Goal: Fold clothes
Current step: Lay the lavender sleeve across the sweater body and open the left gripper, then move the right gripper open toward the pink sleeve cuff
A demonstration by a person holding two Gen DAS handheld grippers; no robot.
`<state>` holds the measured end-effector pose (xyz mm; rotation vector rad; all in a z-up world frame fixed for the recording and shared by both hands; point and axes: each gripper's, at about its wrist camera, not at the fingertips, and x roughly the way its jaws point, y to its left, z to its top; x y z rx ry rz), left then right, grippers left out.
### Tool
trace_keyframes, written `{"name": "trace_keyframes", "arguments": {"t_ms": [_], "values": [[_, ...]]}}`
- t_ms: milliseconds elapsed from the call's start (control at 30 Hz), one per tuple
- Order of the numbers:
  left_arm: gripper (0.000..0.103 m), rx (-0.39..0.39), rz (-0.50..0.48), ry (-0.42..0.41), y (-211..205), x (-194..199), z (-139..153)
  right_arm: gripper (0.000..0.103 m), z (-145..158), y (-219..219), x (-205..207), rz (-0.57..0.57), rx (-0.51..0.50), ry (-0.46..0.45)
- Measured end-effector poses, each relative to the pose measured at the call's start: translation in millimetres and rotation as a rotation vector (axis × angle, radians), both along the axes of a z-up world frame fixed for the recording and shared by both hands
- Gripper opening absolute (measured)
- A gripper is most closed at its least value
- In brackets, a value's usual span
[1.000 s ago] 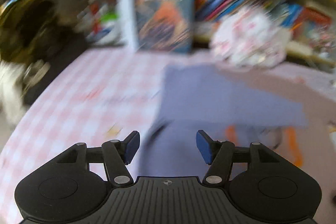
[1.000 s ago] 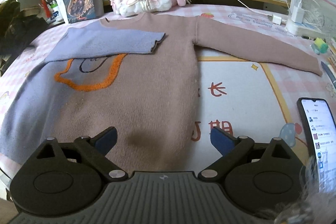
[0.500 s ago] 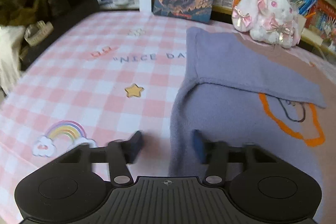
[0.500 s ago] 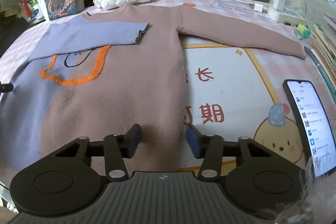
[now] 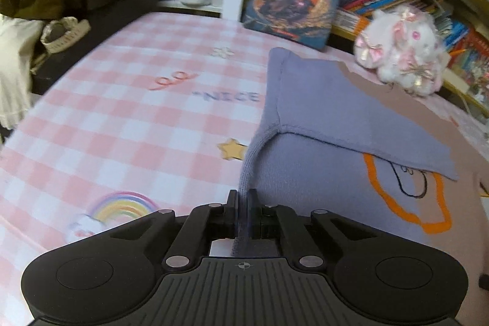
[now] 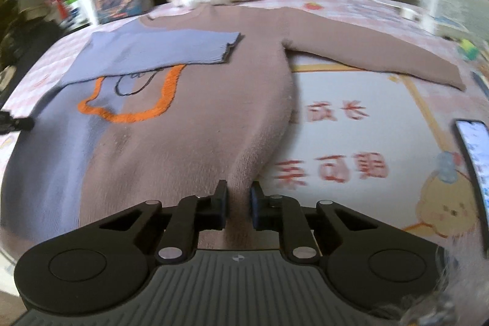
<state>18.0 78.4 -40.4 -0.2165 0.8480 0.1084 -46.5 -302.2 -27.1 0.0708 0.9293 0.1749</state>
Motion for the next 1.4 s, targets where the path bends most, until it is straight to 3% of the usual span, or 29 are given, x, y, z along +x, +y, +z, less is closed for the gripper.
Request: {"name": "trace_keyframes", "arguments": {"t_ms": [200,433,633,700,900,1100,1400], "values": [[0.004,0.008,0.003,0.003,18,0,-1,0.014,-2,26,-2,0.045,0.0,-0.005],[0.005,-0.001,-0.02,0.005,23,0,-5,0.014,-4,35,-2,0.017,-0.022,-0.019],[0.011,0.012,-0.029,-0.005,25,-1,-2,0.015,-4,37,-7,-0.024,-0.033,-0.018],[0.014,0.022,-0.027,-0.019,23,-5,4,0.024,-2,38,-8,-0.05,-0.038,-0.014],[0.042,0.008,-0.072,-0.115,-3,-30,27,0.052,12,44,-21,-0.102,-0.045,-0.066],[0.068,0.005,-0.147,-0.131,-33,-47,26,0.077,21,52,-32,-0.136,-0.074,-0.103],[0.076,0.011,-0.258,-0.104,-59,-60,15,0.084,27,55,-48,-0.184,-0.13,-0.119]]}}
